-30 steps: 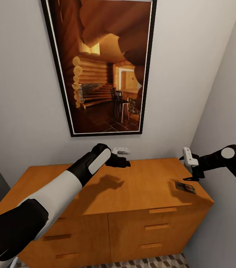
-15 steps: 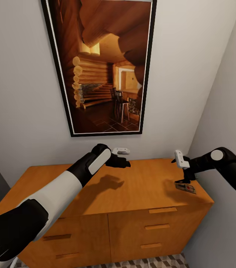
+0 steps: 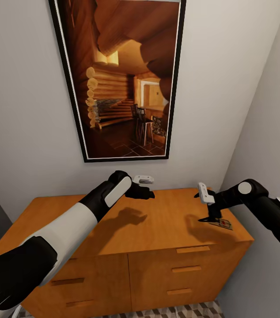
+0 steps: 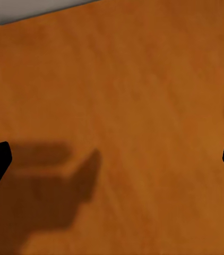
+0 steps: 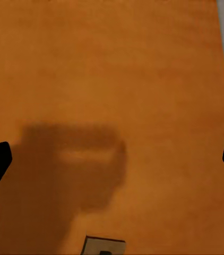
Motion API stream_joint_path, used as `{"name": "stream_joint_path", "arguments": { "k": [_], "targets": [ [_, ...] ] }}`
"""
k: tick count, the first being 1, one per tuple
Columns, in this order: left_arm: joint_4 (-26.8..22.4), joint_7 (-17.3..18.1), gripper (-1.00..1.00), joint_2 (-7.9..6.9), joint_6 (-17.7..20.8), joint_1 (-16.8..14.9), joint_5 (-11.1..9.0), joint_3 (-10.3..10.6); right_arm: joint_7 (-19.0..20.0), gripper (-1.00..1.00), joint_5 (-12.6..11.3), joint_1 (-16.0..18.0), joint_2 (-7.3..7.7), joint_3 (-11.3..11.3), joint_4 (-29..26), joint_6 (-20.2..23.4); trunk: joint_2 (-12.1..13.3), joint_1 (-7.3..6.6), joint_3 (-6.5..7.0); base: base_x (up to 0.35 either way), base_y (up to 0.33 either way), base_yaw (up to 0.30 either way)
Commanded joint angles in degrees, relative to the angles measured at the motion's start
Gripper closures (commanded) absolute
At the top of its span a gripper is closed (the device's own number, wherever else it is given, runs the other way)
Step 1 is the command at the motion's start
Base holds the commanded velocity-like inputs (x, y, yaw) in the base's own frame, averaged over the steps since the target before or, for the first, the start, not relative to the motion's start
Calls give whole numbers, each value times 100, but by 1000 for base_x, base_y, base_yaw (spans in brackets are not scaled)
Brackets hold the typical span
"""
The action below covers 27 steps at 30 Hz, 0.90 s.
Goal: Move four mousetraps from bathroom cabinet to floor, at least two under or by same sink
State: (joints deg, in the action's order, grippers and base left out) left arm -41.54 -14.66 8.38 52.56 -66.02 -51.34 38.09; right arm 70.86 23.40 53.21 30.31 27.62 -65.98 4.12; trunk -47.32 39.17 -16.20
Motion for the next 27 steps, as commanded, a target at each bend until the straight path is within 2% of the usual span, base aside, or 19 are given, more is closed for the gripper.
{"name": "stream_joint_path", "arguments": {
  "k": [1,7,17,27],
  "targets": [
    [-6,-55,-100,-2,8,-7,-60,15,12,-100,4,5,-5,13,-7,46,-7,1,-9,0,0,0],
    [-4,-55,-100,-3,14,-7,-60,15,-2,-100,-24,-76,-51,15,-5,71,-7,1,-9,0,0,0],
    [-3,-55,-100,-13,17,-7,-60,15,-12,-100,9,-115,-216,15,-1,95,-7,1,-9,0,0,0],
    [-3,-55,-100,-27,17,-5,-60,15,15,-100,39,-119,-235,14,-4,83,-7,1,-9,0,0,0]
  ]
}}
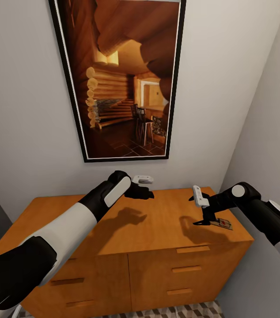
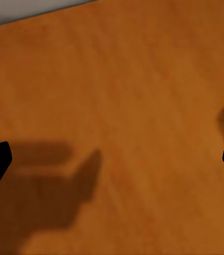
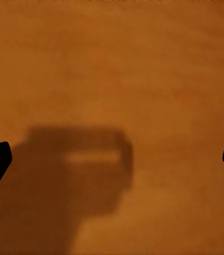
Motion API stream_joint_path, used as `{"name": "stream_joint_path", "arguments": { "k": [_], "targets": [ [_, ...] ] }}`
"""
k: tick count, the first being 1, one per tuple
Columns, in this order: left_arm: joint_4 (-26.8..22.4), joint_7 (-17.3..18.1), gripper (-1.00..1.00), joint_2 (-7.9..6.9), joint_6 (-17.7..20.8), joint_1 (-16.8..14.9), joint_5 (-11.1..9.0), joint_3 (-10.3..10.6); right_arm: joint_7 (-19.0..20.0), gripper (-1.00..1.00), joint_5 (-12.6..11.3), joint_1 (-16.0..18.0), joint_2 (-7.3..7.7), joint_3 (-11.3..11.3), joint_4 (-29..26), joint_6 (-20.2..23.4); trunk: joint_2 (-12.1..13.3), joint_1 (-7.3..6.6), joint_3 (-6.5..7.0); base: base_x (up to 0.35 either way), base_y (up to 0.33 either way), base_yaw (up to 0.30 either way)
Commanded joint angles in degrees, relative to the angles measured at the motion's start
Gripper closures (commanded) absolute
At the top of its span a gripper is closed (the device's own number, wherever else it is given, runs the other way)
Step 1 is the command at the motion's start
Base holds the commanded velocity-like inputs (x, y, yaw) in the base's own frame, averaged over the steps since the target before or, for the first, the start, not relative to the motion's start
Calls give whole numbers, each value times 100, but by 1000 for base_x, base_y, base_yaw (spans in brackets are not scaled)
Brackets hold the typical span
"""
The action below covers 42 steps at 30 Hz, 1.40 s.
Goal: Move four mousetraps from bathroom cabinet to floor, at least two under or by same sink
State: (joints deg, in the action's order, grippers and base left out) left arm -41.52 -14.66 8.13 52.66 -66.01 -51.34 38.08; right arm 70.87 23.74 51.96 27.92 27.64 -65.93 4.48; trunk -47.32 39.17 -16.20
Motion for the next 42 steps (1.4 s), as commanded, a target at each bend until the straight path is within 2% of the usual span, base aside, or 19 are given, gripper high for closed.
{"name": "stream_joint_path", "arguments": {
  "k": [1,22,42],
  "targets": [
    [-5,-55,-100,-3,8,-5,-60,15,16,-100,8,7,4,12,-10,48,-7,1,-9,0,0,0],
    [7,-55,-100,-19,8,0,-60,15,12,-100,5,6,17,7,15,18,-7,1,-9,0,0,0],
    [26,-63,-100,-43,8,25,-60,15,15,-100,-8,-96,36,4,335,61,-7,1,-9,0,0,0]
  ]
}}
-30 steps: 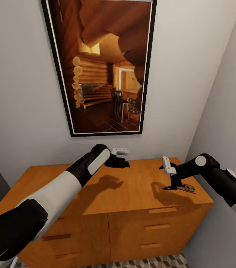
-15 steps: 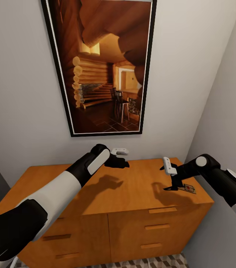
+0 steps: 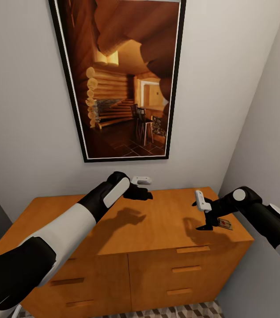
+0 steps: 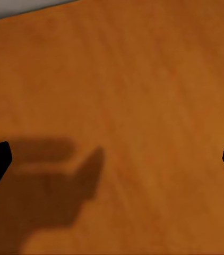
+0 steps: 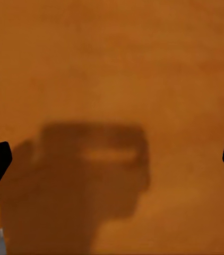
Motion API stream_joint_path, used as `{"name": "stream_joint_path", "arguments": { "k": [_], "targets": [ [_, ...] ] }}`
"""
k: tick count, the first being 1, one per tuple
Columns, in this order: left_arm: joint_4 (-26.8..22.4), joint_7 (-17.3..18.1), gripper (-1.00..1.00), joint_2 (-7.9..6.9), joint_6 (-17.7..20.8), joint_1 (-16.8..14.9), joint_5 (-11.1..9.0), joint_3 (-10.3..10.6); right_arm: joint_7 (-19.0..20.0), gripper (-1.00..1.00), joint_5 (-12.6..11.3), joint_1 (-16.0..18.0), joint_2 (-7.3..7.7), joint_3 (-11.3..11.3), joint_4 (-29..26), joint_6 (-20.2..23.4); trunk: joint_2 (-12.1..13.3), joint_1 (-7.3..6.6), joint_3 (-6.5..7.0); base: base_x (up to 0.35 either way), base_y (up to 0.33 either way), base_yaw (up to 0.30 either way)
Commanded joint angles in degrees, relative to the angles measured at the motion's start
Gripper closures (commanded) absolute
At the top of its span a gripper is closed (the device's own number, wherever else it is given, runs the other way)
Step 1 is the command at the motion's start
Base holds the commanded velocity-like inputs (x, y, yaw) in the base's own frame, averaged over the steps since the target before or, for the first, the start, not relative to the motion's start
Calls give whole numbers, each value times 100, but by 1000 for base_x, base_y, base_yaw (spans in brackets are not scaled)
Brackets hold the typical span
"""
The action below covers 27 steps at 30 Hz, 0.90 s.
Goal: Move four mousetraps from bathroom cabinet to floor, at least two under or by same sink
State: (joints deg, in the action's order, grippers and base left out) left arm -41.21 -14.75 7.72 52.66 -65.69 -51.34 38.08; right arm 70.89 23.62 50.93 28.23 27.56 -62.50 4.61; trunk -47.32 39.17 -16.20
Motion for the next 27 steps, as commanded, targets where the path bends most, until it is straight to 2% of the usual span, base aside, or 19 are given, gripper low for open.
{"name": "stream_joint_path", "arguments": {
  "k": [1,8,12,14,27],
  "targets": [
    [-4,-55,-100,-5,8,-7,-61,16,12,-100,6,5,5,13,-7,49,-7,1,-9,0,0,0],
    [-7,-53,-100,-7,8,-6,-61,17,-13,-100,83,-3,11,14,95,46,-7,1,-9,0,0,0],
    [-2,-50,-100,-7,8,6,-61,17,-26,-100,465,-4,11,13,209,21,-7,1,-9,0,0,0],
    [-2,-49,-100,-7,8,8,-61,18,-26,-100,526,-4,12,13,226,15,-7,1,-9,0,0,0],
    [10,-49,-100,-7,8,12,-61,16,-10,-100,640,-4,22,13,249,11,-7,1,-9,0,0,0]
  ]
}}
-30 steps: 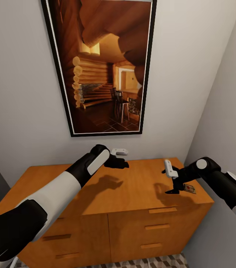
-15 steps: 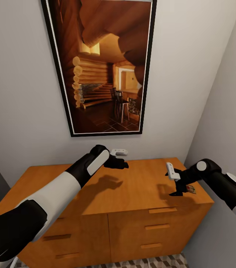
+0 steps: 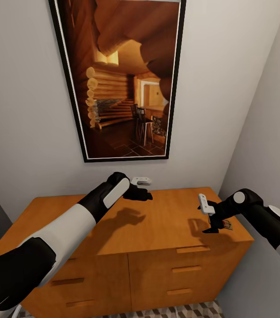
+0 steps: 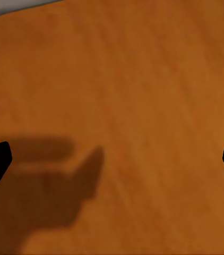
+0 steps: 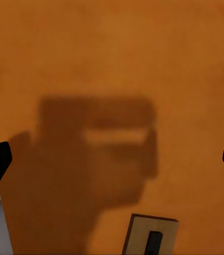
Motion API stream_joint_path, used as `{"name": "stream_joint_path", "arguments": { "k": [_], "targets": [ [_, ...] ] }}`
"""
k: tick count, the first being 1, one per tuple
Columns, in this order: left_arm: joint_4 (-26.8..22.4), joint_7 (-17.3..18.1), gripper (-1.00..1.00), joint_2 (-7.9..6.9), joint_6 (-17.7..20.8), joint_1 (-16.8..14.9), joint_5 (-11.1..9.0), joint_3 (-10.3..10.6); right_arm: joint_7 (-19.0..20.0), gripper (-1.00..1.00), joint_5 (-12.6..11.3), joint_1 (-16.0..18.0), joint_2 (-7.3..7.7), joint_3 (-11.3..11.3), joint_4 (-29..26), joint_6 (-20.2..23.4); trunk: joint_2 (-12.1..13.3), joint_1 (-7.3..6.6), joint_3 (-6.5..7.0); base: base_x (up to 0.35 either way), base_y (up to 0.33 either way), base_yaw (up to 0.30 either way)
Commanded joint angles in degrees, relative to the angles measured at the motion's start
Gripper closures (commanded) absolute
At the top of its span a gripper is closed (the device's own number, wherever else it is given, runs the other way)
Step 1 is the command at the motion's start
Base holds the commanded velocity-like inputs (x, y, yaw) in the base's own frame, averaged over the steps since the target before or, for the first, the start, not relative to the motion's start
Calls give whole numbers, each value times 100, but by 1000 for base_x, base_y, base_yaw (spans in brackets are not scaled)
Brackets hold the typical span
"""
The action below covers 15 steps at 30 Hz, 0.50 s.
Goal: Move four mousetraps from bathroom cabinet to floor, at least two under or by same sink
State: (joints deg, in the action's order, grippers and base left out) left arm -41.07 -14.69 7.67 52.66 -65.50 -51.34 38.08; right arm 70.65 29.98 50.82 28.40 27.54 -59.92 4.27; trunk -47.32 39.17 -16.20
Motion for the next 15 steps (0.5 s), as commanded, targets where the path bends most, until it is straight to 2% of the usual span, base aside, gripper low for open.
{"name": "stream_joint_path", "arguments": {
  "k": [1,15],
  "targets": [
    [-5,-54,-100,-2,8,-7,-60,17,15,-100,5,7,6,14,-8,46,-7,1,-9,0,0,0],
    [-11,-52,-100,-2,8,-7,-60,16,11,-100,16,1,-7,14,-2,61,-7,1,-9,0,0,0]
  ]
}}
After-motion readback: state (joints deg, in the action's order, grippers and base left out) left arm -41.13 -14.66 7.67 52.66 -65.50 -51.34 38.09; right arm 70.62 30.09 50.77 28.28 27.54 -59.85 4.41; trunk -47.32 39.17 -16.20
